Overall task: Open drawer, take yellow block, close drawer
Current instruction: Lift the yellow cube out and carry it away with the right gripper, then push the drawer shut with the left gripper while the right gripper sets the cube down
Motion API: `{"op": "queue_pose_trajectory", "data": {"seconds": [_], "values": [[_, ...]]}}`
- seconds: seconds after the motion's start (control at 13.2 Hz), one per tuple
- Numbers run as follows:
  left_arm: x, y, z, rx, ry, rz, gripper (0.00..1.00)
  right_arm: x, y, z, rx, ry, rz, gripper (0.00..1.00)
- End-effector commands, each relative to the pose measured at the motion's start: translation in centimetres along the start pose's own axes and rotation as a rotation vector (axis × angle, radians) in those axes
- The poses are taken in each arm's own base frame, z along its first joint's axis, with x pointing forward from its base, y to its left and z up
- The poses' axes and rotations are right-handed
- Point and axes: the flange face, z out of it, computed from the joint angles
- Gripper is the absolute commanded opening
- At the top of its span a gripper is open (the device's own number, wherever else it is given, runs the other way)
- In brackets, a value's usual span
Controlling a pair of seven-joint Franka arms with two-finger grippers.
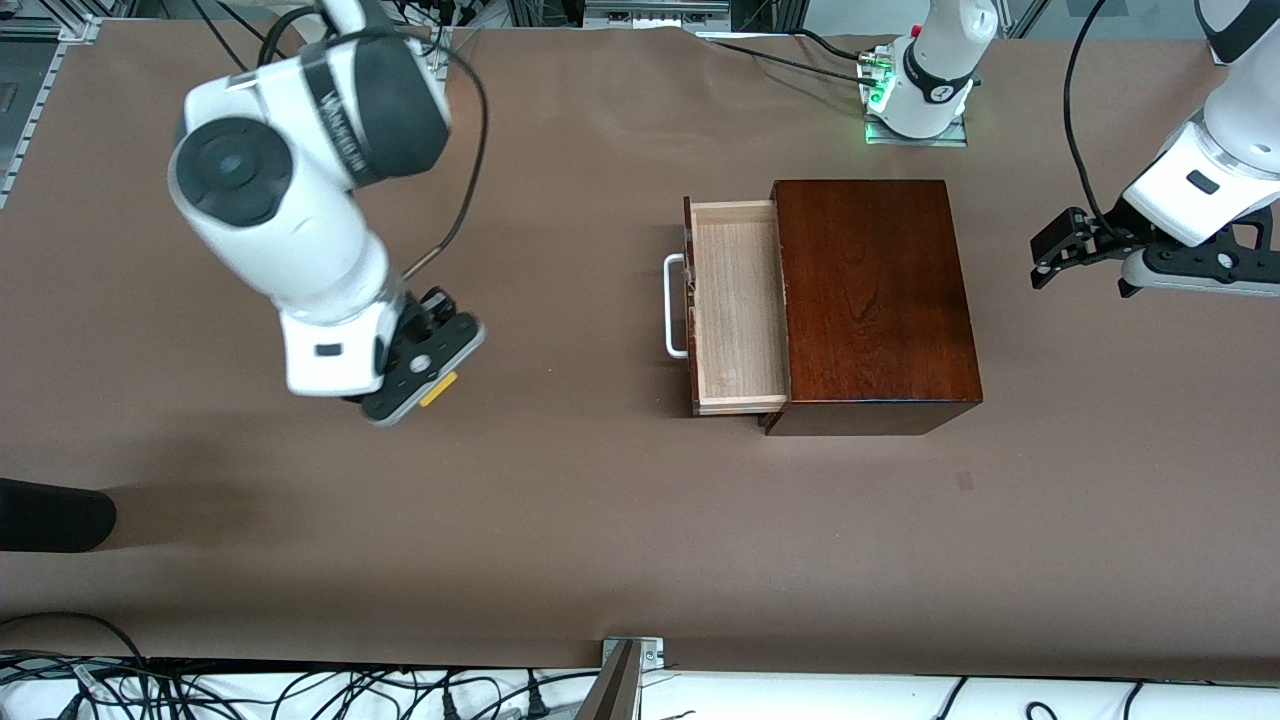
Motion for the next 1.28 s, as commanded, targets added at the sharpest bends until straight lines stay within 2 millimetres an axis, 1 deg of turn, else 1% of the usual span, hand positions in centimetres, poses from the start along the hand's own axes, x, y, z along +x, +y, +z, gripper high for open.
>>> {"op": "queue_pose_trajectory", "data": {"seconds": [0.0,0.15,0.23,0.3,0.38,0.45,0.53,0.6,0.68,0.76,0.83,0.91,0.98,1.06,1.13,1.21], "values": [[0.3,4.4,1.0,0.002,-0.068,0.125,1.00,-5.3,3.0,2.7,0.067,-0.002,0.111,0.00],[0.7,8.6,2.8,-0.005,-0.099,0.283,1.00,-9.1,4.8,6.4,0.088,-0.031,0.223,0.00],[0.8,10.8,3.2,-0.018,-0.104,0.375,1.00,-10.6,5.6,8.2,0.097,-0.056,0.280,0.00],[1.1,12.8,4.0,-0.062,-0.116,0.477,1.00,-12.1,6.4,9.7,0.103,-0.072,0.332,0.00],[1.4,15.1,4.9,-0.107,-0.125,0.554,1.00,-13.6,7.2,11.6,0.107,-0.080,0.383,0.00],[1.2,18.2,5.2,-0.163,-0.132,0.591,1.00,-15.4,7.5,13.9,0.107,-0.083,0.423,0.00],[0.6,21.6,5.6,-0.218,-0.144,0.615,1.00,-17.5,8.0,16.8,0.104,-0.086,0.467,0.00],[0.3,24.8,5.6,-0.269,-0.153,0.620,1.00,-19.5,8.3,19.2,0.096,-0.070,0.497,0.00],[-0.3,28.6,6.4,-0.312,-0.182,0.642,1.00,-20.4,7.9,21.1,0.090,-0.059,0.508,0.00],[-0.2,32.2,7.5,-0.366,-0.200,0.664,1.00,-21.2,7.3,22.5,0.086,-0.061,0.548,0.00],[-0.5,36.2,8.6,-0.397,-0.219,0.712,1.00,-21.7,6.8,23.8,0.086,-0.067,0.588,0.00],[-1.0,39.5,10.3,-0.399,-0.235,0.758,1.00,-22.1,6.2,24.8,0.081,-0.062,0.610,0.00],[-1.1,41.6,12.4,-0.404,-0.249,0.807,1.00,-22.4,5.6,25.9,0.075,-0.052,0.622,0.00],[-1.1,43.5,14.1,-0.419,-0.226,0.915,1.00,-23.1,5.1,27.2,0.070,-0.046,0.631,0.00],[-0.7,44.5,15.4,-0.426,-0.161,1.052,1.00,-23.6,4.8,28.2,0.064,-0.040,0.640,0.00],[0.0,44.8,16.6,-0.413,-0.086,1.204,1.00,-24.0,4.5,29.2,0.062,-0.042,0.654,0.00]]}}
